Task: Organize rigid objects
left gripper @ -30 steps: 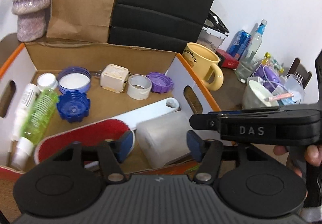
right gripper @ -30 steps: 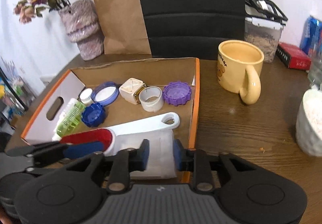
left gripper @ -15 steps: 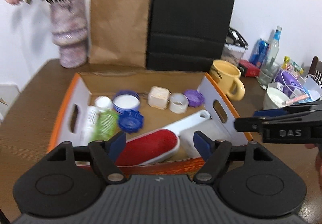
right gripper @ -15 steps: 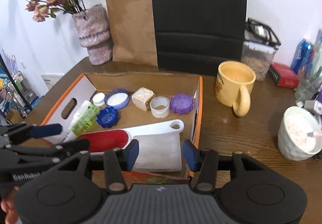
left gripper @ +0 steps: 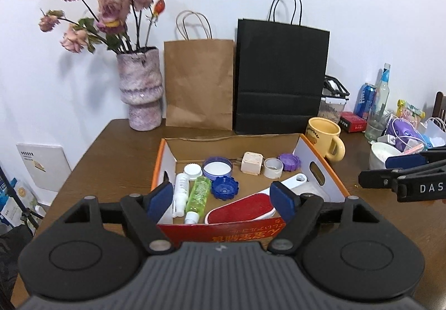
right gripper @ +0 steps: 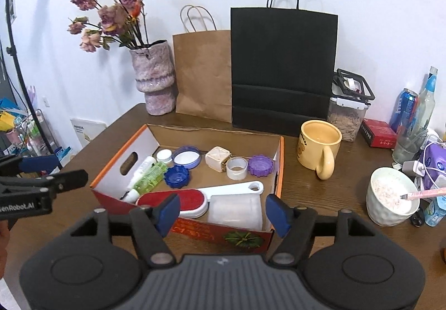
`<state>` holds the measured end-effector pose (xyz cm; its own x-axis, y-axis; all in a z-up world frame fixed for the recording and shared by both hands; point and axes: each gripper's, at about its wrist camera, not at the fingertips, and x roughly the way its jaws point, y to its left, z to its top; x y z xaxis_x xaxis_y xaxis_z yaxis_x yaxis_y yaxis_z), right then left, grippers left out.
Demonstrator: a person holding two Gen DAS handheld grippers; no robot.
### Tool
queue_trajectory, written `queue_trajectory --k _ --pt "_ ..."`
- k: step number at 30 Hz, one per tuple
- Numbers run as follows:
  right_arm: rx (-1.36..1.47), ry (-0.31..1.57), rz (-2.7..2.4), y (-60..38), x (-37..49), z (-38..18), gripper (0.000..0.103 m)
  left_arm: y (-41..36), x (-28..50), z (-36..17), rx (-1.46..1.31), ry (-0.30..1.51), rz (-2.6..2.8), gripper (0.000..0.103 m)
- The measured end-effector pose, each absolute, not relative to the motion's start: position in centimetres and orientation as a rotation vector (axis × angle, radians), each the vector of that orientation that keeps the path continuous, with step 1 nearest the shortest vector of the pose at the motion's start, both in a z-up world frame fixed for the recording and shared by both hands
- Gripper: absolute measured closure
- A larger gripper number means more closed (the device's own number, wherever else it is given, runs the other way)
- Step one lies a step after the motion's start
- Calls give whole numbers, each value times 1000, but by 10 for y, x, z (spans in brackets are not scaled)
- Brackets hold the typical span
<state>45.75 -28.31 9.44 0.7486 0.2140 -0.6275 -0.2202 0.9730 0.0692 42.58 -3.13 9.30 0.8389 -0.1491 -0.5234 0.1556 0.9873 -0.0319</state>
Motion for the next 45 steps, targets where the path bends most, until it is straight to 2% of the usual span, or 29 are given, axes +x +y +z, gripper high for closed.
queue_trajectory --k 5,8,12,16,19,21,45 --pt "-6 607 230 -280 435 95 33 -26 402 95 13 506 -157 24" --pt "-3 503 235 -278 412 91 29 -24 385 92 14 467 -161 20" --pt "-83 413 198 -268 387 76 29 -22 362 84 29 365 -160 16" --pt "-40 352 205 -268 366 63 28 -20 338 75 35 260 -166 13" --pt "14 271 195 -271 348 52 20 -17 322 68 14 192 -171 11" --pt "45 241 194 -273 340 45 19 -15 311 62 15 153 -167 10" --pt "74 179 163 -273 285 11 16 -3 249 38 -13 89 -158 2"
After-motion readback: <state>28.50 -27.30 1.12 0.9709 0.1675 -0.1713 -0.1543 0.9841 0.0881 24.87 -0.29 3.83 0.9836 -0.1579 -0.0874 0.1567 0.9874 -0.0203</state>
